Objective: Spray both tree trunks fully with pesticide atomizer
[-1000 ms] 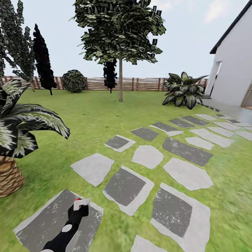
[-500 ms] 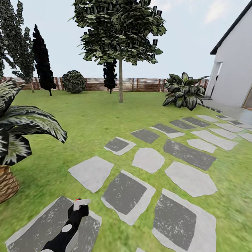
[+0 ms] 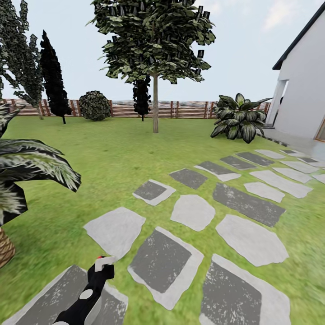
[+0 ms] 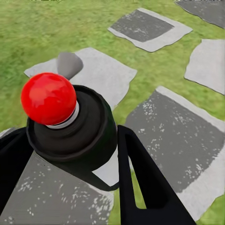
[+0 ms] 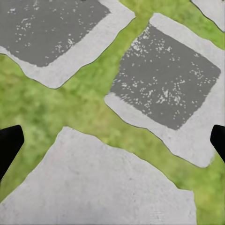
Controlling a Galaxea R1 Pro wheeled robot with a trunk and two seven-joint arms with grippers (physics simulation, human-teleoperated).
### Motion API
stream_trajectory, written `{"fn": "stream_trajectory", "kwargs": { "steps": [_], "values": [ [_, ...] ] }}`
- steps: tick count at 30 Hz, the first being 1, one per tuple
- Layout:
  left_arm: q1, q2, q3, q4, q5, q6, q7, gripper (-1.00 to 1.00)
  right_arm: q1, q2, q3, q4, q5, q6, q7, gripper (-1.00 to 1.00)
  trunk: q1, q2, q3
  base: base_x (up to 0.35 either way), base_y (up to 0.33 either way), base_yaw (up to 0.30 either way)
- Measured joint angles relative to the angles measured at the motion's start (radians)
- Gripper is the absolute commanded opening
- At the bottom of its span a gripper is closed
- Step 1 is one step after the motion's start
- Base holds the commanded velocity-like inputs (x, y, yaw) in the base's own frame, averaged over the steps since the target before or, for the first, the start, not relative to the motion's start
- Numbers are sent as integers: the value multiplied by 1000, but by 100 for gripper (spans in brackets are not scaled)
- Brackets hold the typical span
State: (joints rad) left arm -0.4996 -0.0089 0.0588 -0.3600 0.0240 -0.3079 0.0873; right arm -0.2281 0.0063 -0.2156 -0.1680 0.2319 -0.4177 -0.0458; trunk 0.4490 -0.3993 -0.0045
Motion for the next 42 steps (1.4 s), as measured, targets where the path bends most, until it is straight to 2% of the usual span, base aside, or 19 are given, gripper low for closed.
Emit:
{"fn": "stream_trajectory", "kwargs": {
  "steps": [13,30,32,36,42],
  "values": [
    [0,0,0,0,0,0,0,-100,0,1,0,0,0,0,0,100,0,0,0,349,0,0],
    [0,0,0,-1,0,0,0,-100,0,1,0,0,0,0,0,100,0,0,0,257,0,0],
    [0,0,0,-1,0,0,0,-100,0,1,0,0,0,0,0,100,-13,0,0,346,0,0],
    [0,0,-1,-1,0,0,0,-100,0,1,0,0,0,0,0,100,6,0,0,348,0,0],
    [0,0,-1,-1,0,1,0,-100,0,1,0,0,0,0,0,100,0,0,0,350,0,0]
  ]
}}
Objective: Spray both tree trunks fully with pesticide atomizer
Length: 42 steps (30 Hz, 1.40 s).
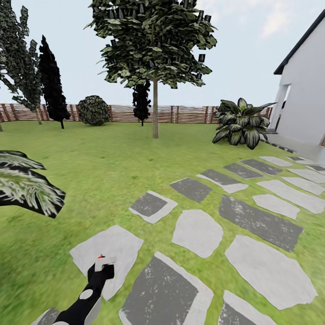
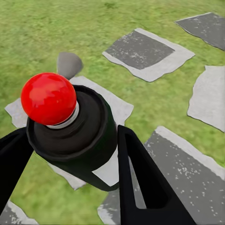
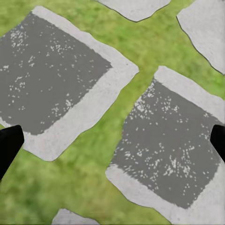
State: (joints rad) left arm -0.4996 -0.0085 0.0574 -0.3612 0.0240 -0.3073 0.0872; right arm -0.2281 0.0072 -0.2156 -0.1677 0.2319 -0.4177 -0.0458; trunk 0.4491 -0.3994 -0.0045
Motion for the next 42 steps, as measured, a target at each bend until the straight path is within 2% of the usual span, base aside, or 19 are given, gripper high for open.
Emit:
{"fn": "stream_trajectory", "kwargs": {
  "steps": [42],
  "values": [
    [0,0,0,0,0,0,0,-100,0,0,0,0,0,0,0,100,0,0,0,350,0,0]
  ]
}}
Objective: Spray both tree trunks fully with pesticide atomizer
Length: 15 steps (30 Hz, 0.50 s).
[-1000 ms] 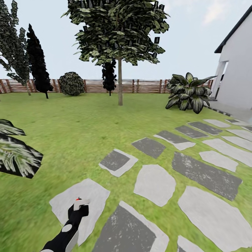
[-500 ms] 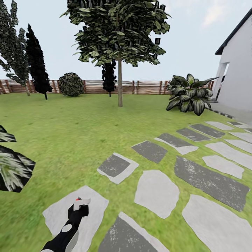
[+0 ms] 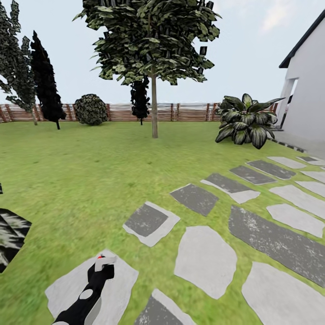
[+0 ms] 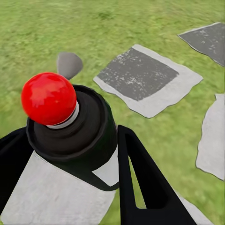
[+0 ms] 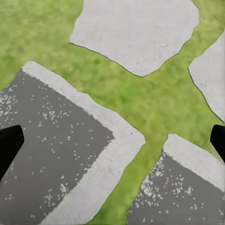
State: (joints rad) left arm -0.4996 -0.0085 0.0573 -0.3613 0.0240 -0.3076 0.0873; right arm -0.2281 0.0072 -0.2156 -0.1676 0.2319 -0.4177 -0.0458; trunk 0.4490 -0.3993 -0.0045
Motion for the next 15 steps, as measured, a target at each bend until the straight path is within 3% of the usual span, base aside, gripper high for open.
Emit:
{"fn": "stream_trajectory", "kwargs": {
  "steps": [15],
  "values": [
    [0,0,0,0,0,0,0,-100,0,0,0,0,0,0,0,100,0,0,0,350,0,0]
  ]
}}
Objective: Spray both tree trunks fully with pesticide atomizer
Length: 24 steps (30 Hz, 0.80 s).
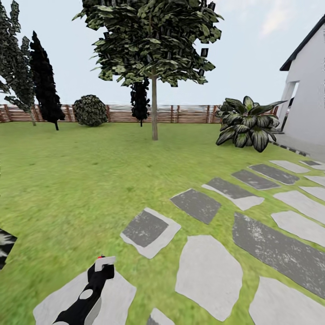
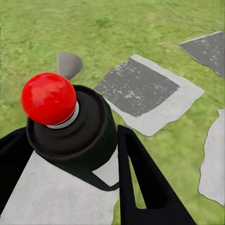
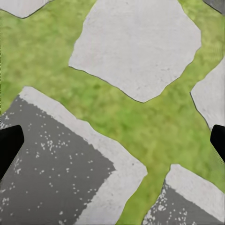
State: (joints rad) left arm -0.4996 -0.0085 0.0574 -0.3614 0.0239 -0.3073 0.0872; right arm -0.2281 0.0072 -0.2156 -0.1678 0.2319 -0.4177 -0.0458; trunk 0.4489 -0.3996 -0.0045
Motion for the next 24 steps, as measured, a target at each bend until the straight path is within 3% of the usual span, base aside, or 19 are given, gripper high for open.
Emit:
{"fn": "stream_trajectory", "kwargs": {
  "steps": [24],
  "values": [
    [0,0,1,0,0,0,0,-100,0,0,0,0,0,0,0,100,0,0,0,350,0,0]
  ]
}}
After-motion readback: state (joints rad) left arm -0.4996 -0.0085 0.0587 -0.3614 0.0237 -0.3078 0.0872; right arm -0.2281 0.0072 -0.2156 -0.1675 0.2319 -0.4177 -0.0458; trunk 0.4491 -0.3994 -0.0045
